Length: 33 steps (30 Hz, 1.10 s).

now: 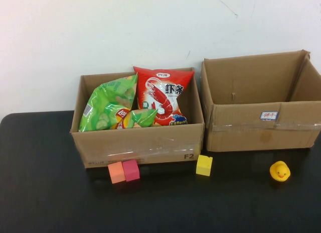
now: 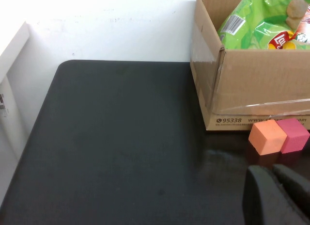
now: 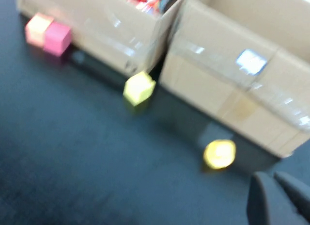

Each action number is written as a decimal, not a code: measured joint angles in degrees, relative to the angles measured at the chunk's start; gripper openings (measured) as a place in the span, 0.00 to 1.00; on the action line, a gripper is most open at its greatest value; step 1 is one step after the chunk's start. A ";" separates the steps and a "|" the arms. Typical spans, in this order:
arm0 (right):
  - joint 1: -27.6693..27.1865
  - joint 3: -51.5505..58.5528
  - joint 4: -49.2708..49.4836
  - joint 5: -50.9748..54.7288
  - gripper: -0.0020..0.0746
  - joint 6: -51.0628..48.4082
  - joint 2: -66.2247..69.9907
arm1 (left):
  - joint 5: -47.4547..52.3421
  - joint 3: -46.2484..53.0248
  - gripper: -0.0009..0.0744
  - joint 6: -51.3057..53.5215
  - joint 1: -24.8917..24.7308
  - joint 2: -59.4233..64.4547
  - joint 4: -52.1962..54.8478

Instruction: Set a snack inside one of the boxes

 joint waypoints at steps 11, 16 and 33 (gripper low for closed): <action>-27.18 8.79 13.90 -20.46 0.02 -16.41 -12.85 | 0.00 0.00 0.01 0.00 0.00 0.00 0.00; -36.05 18.27 19.10 -28.44 0.02 -18.27 -19.15 | 0.00 0.00 0.01 0.00 0.00 0.00 0.00; -44.30 28.10 25.52 -20.39 0.02 -17.21 -24.23 | 0.00 0.00 0.01 0.00 0.00 0.00 -0.12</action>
